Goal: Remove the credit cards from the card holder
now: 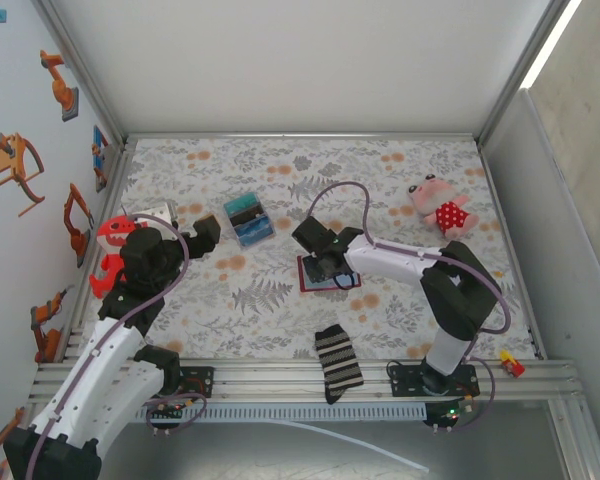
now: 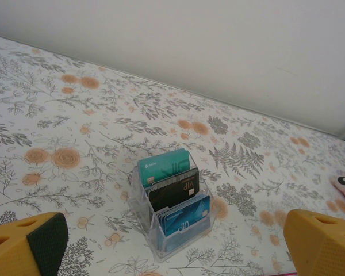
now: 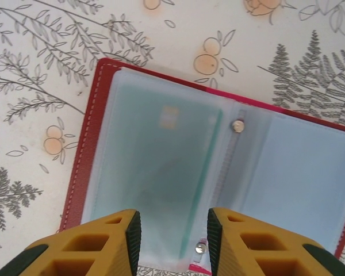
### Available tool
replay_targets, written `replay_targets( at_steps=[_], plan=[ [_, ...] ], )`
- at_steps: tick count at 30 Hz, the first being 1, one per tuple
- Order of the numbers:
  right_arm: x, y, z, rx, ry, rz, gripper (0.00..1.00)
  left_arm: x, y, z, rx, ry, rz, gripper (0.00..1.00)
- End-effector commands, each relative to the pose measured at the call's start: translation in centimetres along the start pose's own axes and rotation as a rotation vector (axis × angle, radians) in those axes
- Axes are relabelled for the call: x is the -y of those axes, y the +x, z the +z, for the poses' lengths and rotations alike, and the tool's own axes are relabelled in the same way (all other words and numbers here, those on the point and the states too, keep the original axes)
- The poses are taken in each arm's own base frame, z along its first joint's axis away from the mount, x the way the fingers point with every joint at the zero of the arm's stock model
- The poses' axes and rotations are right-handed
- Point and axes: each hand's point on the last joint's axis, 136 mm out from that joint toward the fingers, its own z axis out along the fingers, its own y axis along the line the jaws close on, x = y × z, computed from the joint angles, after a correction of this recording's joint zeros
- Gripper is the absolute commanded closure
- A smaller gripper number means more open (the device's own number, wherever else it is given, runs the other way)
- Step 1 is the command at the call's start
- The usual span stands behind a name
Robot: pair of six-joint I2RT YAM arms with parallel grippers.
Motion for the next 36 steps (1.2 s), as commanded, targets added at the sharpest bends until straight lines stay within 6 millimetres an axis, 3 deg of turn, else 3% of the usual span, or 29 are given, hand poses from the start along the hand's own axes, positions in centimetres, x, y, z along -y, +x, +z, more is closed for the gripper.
replay_targets(
  at_steps=[1, 4, 10, 21, 28, 36],
  plan=[
    [0.5, 0.2, -0.9, 0.009, -0.003, 0.023, 0.64, 0.8, -1.5, -0.4, 0.034, 0.015, 0.009, 0.03],
    [-1.3, 0.2, -1.1, 0.014, -0.092, -0.005, 0.64, 0.7, -1.5, -0.3, 0.033, 0.013, 0.002, 0.03],
    [-2.8, 0.7, -0.4, -0.017, -0.113, -0.043, 0.57, 0.6, -0.7, 0.5, 0.004, 0.001, -0.008, 0.03],
    [-2.0, 1.6, 1.7, -0.073, -0.043, -0.040, 0.45, 0.5, -0.1, 1.3, -0.034, -0.011, -0.011, 0.03],
    [-1.4, 2.7, 2.7, -0.108, -0.034, -0.027, 0.49, 0.7, -0.2, 1.4, -0.033, -0.003, -0.015, 0.03],
    [-1.1, 2.2, 2.1, -0.079, -0.114, 0.022, 0.65, 2.1, -0.3, 1.4, -0.045, 0.043, 0.022, 0.03]
  ],
)
